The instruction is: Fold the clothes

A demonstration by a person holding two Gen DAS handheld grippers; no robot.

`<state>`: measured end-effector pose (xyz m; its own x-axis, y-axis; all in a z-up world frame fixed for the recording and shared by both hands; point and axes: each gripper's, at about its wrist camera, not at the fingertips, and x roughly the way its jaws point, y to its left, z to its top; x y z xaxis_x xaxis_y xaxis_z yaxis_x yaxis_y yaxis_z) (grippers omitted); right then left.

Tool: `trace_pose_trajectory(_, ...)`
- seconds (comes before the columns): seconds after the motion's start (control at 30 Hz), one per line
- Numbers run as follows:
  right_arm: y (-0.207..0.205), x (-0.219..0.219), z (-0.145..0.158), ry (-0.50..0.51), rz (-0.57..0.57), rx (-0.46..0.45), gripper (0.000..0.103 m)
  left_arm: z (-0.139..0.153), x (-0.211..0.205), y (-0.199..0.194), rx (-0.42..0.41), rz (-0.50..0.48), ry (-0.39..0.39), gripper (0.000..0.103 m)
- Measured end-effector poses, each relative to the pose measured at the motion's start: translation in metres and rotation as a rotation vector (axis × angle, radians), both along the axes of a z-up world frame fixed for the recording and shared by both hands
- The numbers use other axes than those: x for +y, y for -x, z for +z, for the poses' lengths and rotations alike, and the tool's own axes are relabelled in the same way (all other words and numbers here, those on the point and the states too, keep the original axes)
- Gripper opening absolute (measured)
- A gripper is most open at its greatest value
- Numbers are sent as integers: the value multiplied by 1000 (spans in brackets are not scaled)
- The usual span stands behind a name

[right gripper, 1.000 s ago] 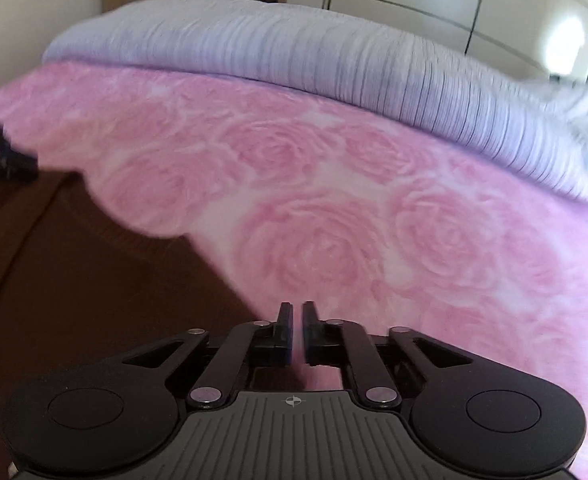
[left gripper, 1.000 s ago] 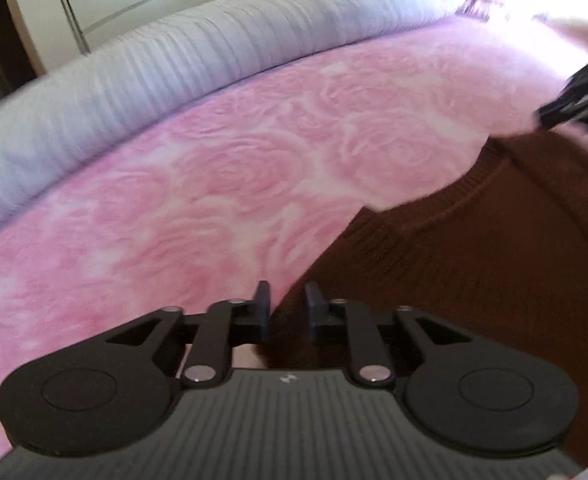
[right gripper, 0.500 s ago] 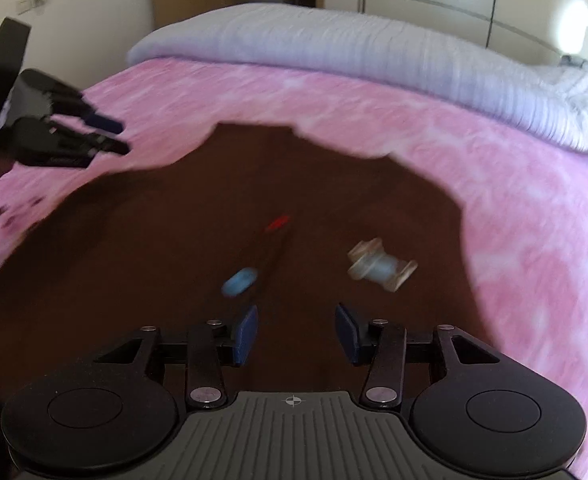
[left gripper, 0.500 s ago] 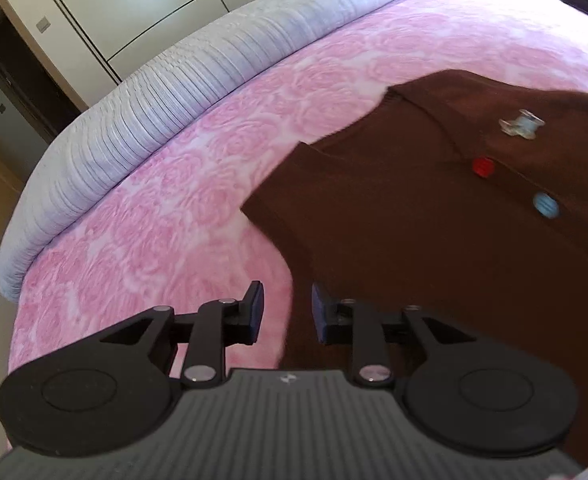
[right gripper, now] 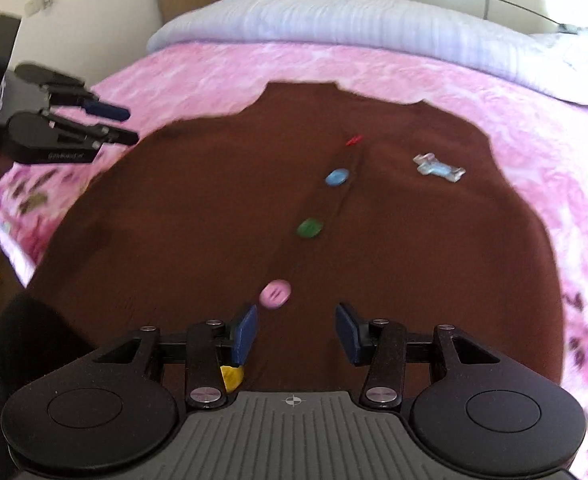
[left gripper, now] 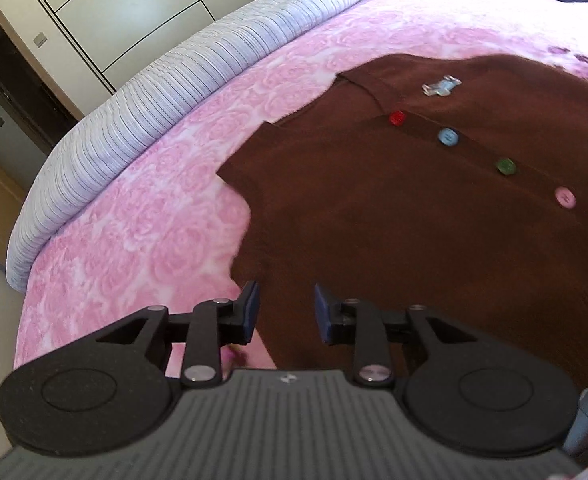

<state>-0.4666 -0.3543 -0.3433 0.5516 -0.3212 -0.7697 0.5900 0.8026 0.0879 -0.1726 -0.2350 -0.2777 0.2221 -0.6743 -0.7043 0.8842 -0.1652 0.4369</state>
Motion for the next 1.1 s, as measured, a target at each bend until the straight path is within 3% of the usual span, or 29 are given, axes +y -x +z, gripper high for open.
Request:
trace_pose_trajectory(0.17,-10,16,-17,8,58,60,47,-21,18,5,7,-7,-46,28)
trace_pose_trajectory(0.4,-15,18,-23,14,53,76,49,-38,28,7,-21,-1,-58,28)
trace_pose_trajectory(0.73,-21,26,-26,55,63,111,54,-43,32,11,-61,-10,-56,27)
trace_pose_trajectory(0.93,-24,33,-23,100,65,129,55,-39,37,8,-39,-13,-36,28)
trace_pose_trajectory(1.1,-22,50,-8,188,95,107,55,-18,59,-29,145,53,-7,33)
